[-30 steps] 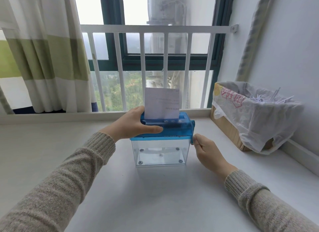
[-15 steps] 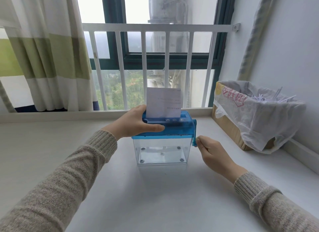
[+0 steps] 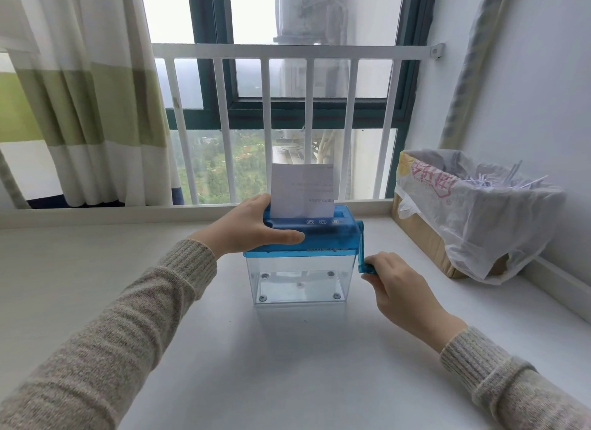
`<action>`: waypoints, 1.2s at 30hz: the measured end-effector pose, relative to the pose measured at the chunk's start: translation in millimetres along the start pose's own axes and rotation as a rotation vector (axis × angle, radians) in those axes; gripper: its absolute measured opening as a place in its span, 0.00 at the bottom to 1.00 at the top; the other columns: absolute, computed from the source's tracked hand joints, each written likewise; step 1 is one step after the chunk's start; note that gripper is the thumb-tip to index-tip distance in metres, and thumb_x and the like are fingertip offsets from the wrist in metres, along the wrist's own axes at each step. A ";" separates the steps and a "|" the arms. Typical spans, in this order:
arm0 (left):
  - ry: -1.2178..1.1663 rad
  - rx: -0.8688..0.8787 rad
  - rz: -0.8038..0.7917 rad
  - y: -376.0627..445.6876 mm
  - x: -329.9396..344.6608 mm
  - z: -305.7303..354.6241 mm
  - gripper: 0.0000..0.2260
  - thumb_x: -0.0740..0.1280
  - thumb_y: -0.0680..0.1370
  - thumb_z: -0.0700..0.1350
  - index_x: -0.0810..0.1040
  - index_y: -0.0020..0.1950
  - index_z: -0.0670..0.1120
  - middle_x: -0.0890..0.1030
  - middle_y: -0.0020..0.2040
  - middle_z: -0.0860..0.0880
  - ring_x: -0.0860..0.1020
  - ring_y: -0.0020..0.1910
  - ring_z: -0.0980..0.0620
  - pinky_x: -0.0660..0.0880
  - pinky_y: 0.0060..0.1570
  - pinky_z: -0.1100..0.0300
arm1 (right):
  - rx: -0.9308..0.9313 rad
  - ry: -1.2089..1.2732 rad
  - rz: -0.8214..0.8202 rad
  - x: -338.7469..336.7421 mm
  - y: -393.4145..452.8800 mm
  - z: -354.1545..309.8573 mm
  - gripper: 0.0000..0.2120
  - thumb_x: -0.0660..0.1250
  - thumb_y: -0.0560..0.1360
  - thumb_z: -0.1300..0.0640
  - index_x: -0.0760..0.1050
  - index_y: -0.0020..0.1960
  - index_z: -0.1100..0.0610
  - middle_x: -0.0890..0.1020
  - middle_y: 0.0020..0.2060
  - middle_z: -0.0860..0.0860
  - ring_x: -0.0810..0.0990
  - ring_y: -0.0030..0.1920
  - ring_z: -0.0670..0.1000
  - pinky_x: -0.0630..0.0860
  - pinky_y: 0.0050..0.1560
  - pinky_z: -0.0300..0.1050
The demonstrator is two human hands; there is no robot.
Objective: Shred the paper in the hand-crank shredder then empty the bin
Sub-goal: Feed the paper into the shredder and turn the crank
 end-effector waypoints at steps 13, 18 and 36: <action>-0.004 0.003 -0.003 2.0 0.9 0.0 0.32 0.74 0.65 0.63 0.66 0.64 0.54 0.75 0.57 0.50 0.76 0.53 0.49 0.78 0.52 0.55 | -0.119 -0.053 0.094 -14.1 -1.1 -2.1 0.10 0.74 0.70 0.60 0.75 0.46 0.60 0.80 0.39 0.53 0.78 0.36 0.52 0.78 0.27 0.45; 0.008 0.003 -0.011 3.4 -0.2 -2.2 0.34 0.74 0.66 0.63 0.65 0.66 0.55 0.74 0.59 0.50 0.75 0.55 0.50 0.77 0.55 0.54 | -0.238 -0.144 0.195 -16.0 -4.0 -5.7 0.06 0.69 0.72 0.63 0.75 0.47 0.62 0.78 0.38 0.55 0.76 0.35 0.55 0.77 0.25 0.48; 0.031 -0.005 -0.026 2.9 0.9 -3.0 0.38 0.72 0.61 0.69 0.65 0.66 0.56 0.75 0.58 0.51 0.76 0.54 0.50 0.78 0.55 0.52 | -0.328 -0.141 0.293 -29.0 -3.2 -12.8 0.20 0.71 0.68 0.72 0.71 0.57 0.61 0.82 0.46 0.57 0.79 0.42 0.56 0.79 0.28 0.49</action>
Point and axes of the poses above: each hand's wrist, its own y-axis towards the middle knuckle, its own x-axis out of the palm, z = x × y, the point moved 3 cm from there along y, towards the middle knuckle
